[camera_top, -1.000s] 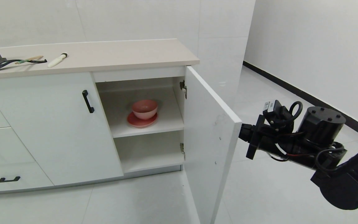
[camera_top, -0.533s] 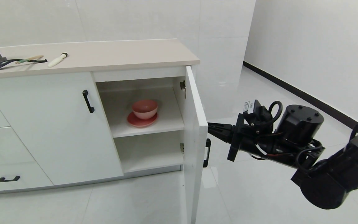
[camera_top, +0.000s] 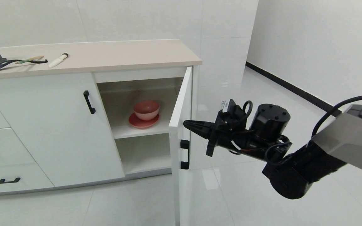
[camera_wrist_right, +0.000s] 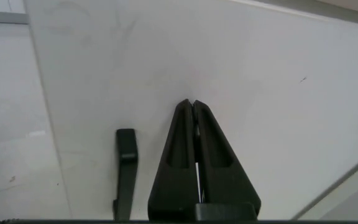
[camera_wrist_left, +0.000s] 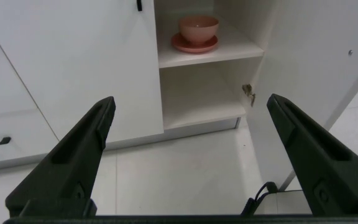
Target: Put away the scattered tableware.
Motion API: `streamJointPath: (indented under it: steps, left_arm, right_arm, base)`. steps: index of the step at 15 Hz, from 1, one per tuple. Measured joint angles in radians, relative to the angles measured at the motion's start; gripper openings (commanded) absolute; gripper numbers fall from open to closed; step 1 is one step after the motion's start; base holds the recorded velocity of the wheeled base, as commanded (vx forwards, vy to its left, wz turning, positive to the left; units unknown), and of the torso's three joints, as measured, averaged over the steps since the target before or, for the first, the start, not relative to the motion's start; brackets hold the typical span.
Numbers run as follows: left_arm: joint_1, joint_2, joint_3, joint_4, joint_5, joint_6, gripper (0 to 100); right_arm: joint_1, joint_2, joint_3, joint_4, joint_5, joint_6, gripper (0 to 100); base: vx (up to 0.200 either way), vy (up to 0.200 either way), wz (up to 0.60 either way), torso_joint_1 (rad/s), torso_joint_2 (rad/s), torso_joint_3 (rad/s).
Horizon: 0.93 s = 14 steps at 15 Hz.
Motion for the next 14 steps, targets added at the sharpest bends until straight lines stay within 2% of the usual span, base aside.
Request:
streamJointPath:
  steps: [6,7,10,14]
  left_arm:
    - [-0.001,0.000,0.000,0.000,0.000,0.000,100]
    - [-0.001,0.000,0.000,0.000,0.000,0.000,100]
    - [0.000,0.000,0.000,0.000,0.000,0.000,100]
    - [-0.001,0.000,0.000,0.001,0.000,0.000,100]
  right_arm:
    - [0.016,0.141,-0.209,-0.015,-0.046,0.030,0]
    - [0.016,0.154,-0.218,-0.013,-0.043,0.031,0]
    - [-0.016,0.168,-0.224,-0.007,-0.024,0.031,0]
    - [-0.089,0.174,-0.171,-0.015,0.018,0.024,0]
  base:
    - [0.000,0.000,0.00,0.000,0.00,0.000]
    - [0.000,0.000,0.00,0.000,0.00,0.000]
    - [-0.200,0.000,0.00,0.002,0.01,-0.001]
    - [0.000,0.000,0.00,0.000,0.00,0.000]
